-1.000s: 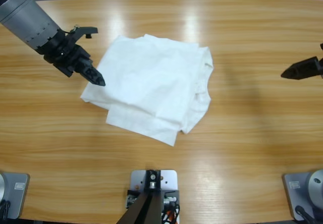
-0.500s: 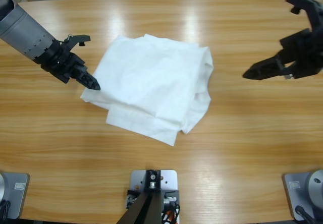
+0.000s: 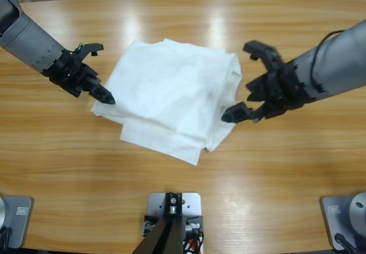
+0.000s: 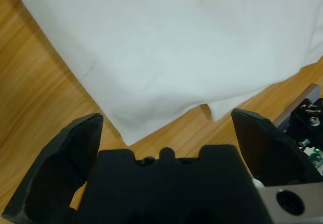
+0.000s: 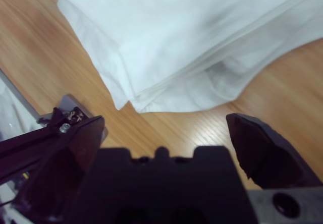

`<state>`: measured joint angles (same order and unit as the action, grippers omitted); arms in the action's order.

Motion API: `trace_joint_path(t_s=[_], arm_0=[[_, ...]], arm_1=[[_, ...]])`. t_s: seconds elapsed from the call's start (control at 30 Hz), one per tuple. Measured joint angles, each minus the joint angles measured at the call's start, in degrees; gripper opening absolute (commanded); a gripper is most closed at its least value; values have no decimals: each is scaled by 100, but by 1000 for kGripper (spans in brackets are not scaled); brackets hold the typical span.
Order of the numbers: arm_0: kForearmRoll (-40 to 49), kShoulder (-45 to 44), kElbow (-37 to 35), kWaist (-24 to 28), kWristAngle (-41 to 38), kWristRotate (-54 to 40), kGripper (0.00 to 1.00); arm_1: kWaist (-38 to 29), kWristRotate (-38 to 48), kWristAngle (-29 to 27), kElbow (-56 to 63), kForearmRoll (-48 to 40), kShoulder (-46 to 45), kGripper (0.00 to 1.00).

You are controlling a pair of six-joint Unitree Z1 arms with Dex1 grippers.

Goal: Fold clothes

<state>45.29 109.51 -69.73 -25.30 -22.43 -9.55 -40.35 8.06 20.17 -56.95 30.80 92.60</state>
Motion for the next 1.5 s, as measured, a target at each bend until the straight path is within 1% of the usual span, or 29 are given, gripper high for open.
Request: trace_joint_path(t_s=[0.13, 0.2, 0.37, 0.67, 0.9, 1.0, 1.03, 1.07, 1.1, 1.13, 1.17, 1.2, 1.5], arm_0=[[-19, 5, 0, 39, 0, 0, 1000], [-20, 23, 0, 68, 0, 0, 1000], [-21, 62, 0, 89, 0, 0, 1000], [-22, 68, 0, 90, 0, 0, 1000], [-22, 73, 0, 90, 0, 0, 1000], [-22, 86, 0, 90, 0, 0, 1000], [-22, 93, 0, 90, 0, 0, 1000], [-22, 95, 0, 90, 0, 0, 1000], [-22, 96, 0, 90, 0, 0, 1000], [-22, 96, 0, 90, 0, 0, 1000], [-22, 96, -1, 90, 0, 0, 1000], [-22, 96, 0, 90, 0, 0, 1000], [-22, 161, -1, 90, 0, 0, 1000]], arm_1=[[-244, 241, 212, 9, -153, 327, 972], [-402, 380, 263, 9, -233, 445, 950], [-734, 665, 310, 9, -391, 729, 950], [-816, 738, 429, -18, -591, 1237, 950], [-822, 737, 459, -447, -628, 1634, 943], [-822, 733, 458, -596, -554, 1735, 922], [-822, 725, 456, -627, -527, 1755, 900], [-822, 714, 448, -646, -497, 1770, 835], [-822, 701, 434, -655, -455, 1783, 653], [-822, 684, 424, -662, -408, 1794, 425], [-822, 668, 415, -667, -366, 1802, 155], [-822, 657, 408, -672, -334, 1811, 0], [-822, 575, 408, -676, -218, 1934, 0]])
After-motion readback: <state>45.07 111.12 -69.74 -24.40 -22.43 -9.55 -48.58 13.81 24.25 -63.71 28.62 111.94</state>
